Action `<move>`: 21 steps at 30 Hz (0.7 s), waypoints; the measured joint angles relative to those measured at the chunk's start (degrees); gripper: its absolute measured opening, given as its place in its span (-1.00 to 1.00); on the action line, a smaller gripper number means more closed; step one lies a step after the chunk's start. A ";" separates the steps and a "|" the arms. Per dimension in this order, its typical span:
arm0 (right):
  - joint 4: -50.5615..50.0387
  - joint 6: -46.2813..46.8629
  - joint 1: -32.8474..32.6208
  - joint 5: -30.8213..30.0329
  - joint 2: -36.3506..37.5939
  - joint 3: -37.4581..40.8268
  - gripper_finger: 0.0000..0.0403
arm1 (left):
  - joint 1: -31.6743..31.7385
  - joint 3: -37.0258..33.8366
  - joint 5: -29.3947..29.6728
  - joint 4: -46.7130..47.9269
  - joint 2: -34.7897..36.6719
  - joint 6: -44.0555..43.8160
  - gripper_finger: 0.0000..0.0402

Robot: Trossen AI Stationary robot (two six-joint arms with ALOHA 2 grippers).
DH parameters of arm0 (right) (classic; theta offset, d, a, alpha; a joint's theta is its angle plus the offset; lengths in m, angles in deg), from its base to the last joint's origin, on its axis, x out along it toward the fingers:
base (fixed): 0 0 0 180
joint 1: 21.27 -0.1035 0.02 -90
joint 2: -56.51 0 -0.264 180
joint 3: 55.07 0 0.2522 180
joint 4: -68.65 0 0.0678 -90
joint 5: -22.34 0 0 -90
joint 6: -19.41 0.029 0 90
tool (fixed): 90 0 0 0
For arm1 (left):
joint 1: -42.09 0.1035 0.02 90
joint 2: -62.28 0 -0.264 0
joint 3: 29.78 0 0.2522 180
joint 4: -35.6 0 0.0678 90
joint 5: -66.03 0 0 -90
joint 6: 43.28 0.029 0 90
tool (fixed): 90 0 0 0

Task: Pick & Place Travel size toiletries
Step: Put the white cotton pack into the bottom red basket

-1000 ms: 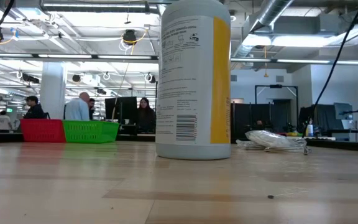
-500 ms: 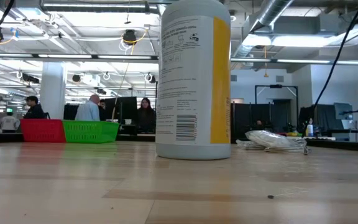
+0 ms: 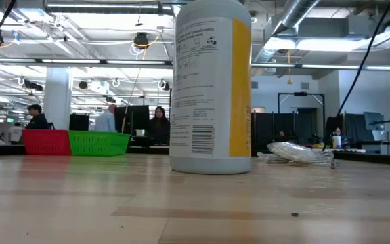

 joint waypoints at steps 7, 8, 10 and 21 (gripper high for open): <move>-0.20 -0.55 0.00 -0.07 0.08 0.00 -0.58 | 0.00 0.00 0.00 0.00 0.00 -0.01 0.04; -0.13 -1.19 -0.01 -0.07 0.08 0.00 -0.53 | 0.00 0.00 0.00 0.02 0.00 0.02 0.04; -0.16 -1.66 0.00 -0.07 0.08 0.00 -0.44 | -0.09 0.00 -0.01 0.02 0.00 0.01 0.04; 0.17 -3.17 0.07 -6.61 0.08 0.00 -0.29 | -3.63 -0.01 0.16 14.10 6.34 -4.21 0.04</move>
